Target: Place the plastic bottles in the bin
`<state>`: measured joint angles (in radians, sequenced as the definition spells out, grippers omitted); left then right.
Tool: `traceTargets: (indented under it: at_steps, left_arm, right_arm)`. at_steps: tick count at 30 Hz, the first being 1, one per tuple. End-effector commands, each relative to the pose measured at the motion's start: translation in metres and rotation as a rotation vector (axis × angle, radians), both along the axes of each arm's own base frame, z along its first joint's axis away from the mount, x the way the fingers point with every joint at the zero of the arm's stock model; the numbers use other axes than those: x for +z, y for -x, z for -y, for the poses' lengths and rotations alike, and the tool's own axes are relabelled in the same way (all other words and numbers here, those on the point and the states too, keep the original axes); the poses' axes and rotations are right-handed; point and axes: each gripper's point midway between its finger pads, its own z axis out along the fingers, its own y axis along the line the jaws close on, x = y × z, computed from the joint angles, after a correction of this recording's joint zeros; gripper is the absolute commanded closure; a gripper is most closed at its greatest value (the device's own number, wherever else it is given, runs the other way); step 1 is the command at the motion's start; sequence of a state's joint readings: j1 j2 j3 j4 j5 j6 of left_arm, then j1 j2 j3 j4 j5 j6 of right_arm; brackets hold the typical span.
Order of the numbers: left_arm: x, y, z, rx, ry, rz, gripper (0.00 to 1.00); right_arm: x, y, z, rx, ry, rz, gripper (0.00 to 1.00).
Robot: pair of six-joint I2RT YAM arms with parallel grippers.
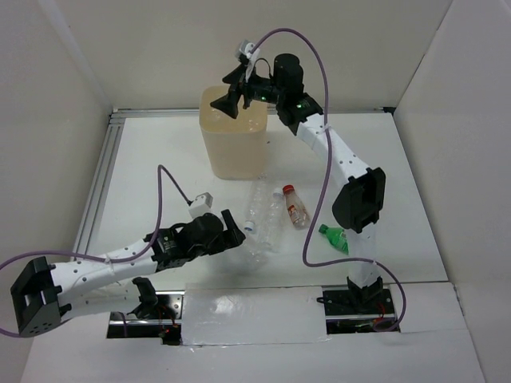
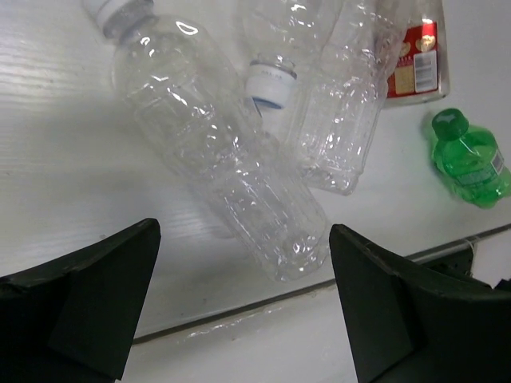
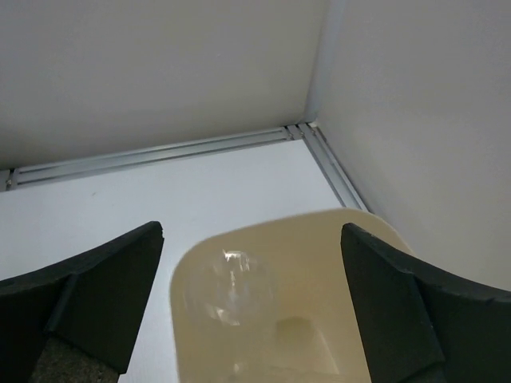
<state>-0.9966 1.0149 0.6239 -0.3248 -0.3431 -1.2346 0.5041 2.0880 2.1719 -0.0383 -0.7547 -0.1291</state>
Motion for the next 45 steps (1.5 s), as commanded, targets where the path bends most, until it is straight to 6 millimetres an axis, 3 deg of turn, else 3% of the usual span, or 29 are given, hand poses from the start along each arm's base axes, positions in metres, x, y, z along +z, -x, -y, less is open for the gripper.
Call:
traceTargets:
  at_steps: [1, 4, 6, 9, 10, 11, 12, 13, 14, 16, 17, 19, 21, 23, 25, 28, 29, 30, 33, 34, 35, 37, 38, 40, 41, 42, 43, 44, 45]
  left_arm:
    - [0.02, -0.023, -0.001, 0.079, -0.015, 0.093, 0.0]
    - [0.006, -0.029, 0.002, 0.094, -0.087, 0.042, 0.0]
    - [-0.004, -0.031, 0.005, 0.092, -0.127, 0.019, 0.0]
    - [-0.027, -0.03, 0.01, 0.094, -0.2, -0.062, 0.0]
    - [-0.039, -0.029, 0.013, 0.093, -0.23, -0.096, 0.0]
    - [-0.044, -0.027, 0.016, 0.088, -0.239, -0.124, 0.0]
    - [-0.051, -0.025, 0.016, 0.091, -0.248, -0.145, 0.0]
    - [-0.057, -0.023, 0.017, 0.085, -0.261, -0.163, 0.0]
    - [-0.067, -0.02, 0.016, 0.078, -0.282, -0.188, 0.0]
    - [-0.074, -0.016, 0.017, 0.067, -0.292, -0.213, 0.04]
    - [-0.077, -0.014, 0.014, 0.067, -0.301, -0.219, 0.13]
    - [-0.086, -0.009, 0.008, 0.062, -0.323, -0.241, 0.29]
    - [-0.082, -0.004, 0.007, 0.052, -0.318, -0.236, 0.52]
    - [-0.064, 0.008, 0.003, 0.017, -0.316, -0.211, 0.65]
    - [-0.036, 0.017, -0.001, -0.021, -0.292, -0.148, 0.82]
    - [0.009, 0.019, -0.005, -0.064, -0.243, -0.064, 0.9]
    - [0.045, 0.013, -0.005, -0.08, -0.182, 0.03, 0.9]
    - [0.063, 0.009, -0.004, -0.094, -0.157, 0.088, 0.9]
    - [0.147, -0.018, 0.008, -0.123, -0.062, 0.369, 0.9]
    - [0.166, -0.031, 0.008, -0.095, -0.056, 0.431, 0.9]
    - [0.209, -0.051, 0.009, -0.073, -0.025, 0.551, 0.9]
    - [0.231, -0.092, 0.008, -0.032, -0.065, 0.629, 0.9]
    - [0.273, -0.109, 0.011, 0.002, 0.007, 0.712, 0.9]
    - [0.28, -0.156, 0.009, 0.051, -0.02, 0.732, 0.9]
    - [0.317, -0.17, 0.008, 0.091, 0.035, 0.796, 0.9]
    - [0.325, -0.186, 0.005, 0.118, 0.028, 0.814, 0.9]
    - [0.31, -0.218, 0.003, 0.146, -0.015, 0.785, 0.87]
    - [0.34, -0.23, -0.001, 0.19, 0.026, 0.829, 0.86]
    - [0.343, -0.243, 0.0, 0.193, 0.032, 0.838, 0.86]
  right_arm:
    - [0.054, -0.009, 0.035, -0.094, -0.063, 0.075, 0.01]
    - [0.097, -0.012, 0.074, -0.213, -0.095, 0.105, 0.01]
    - [0.101, -0.011, 0.099, -0.272, -0.07, 0.057, 0.01]
    - [0.082, -0.007, 0.157, -0.373, 0.014, 0.007, 0.01]
    - [0.093, 0.005, 0.188, -0.411, 0.02, 0.02, 0.01]
    - [0.071, 0.015, 0.218, -0.446, 0.054, -0.033, 0.01]
    - [0.04, 0.013, 0.216, -0.426, 0.079, -0.101, 0.01]
    - [0.046, 0.03, 0.244, -0.465, 0.079, -0.089, 0.01]
    - [0.005, 0.038, 0.255, -0.463, 0.118, -0.184, 0.01]
    - [-0.007, 0.066, 0.281, -0.486, 0.158, -0.173, 0.01]
    - [-0.049, 0.078, 0.288, -0.484, 0.194, -0.267, 0.01]
    - [-0.062, 0.104, 0.308, -0.511, 0.216, -0.258, 0.01]
    - [-0.107, 0.128, 0.318, -0.507, 0.246, -0.361, 0.06]
    - [-0.122, 0.152, 0.328, -0.495, 0.29, -0.347, 0.14]
    - [-0.145, 0.172, 0.334, -0.469, 0.359, -0.321, 0.34]
    - [-0.187, 0.209, 0.335, -0.393, 0.439, -0.392, 0.63]
    - [-0.193, 0.217, 0.334, -0.365, 0.475, -0.355, 0.65]
    - [-0.212, 0.231, 0.333, -0.348, 0.496, -0.407, 0.65]
    - [-0.23, 0.242, 0.34, -0.36, 0.553, -0.397, 0.31]
    - [-0.228, 0.24, 0.342, -0.378, 0.558, -0.385, 0.26]
    - [-0.231, 0.241, 0.343, -0.39, 0.561, -0.39, 0.21]
    - [-0.233, 0.243, 0.344, -0.385, 0.579, -0.388, 0.13]
    - [-0.234, 0.245, 0.344, -0.376, 0.585, -0.389, 0.13]
    - [-0.236, 0.245, 0.348, -0.39, 0.605, -0.394, 0.12]
    - [-0.236, 0.245, 0.348, -0.387, 0.609, -0.387, 0.12]
    - [-0.237, 0.245, 0.35, -0.393, 0.618, -0.389, 0.12]
    - [-0.241, 0.246, 0.349, -0.386, 0.621, -0.391, 0.12]
    - [-0.242, 0.246, 0.352, -0.39, 0.638, -0.385, 0.11]
    - [-0.243, 0.248, 0.351, -0.39, 0.638, -0.385, 0.11]
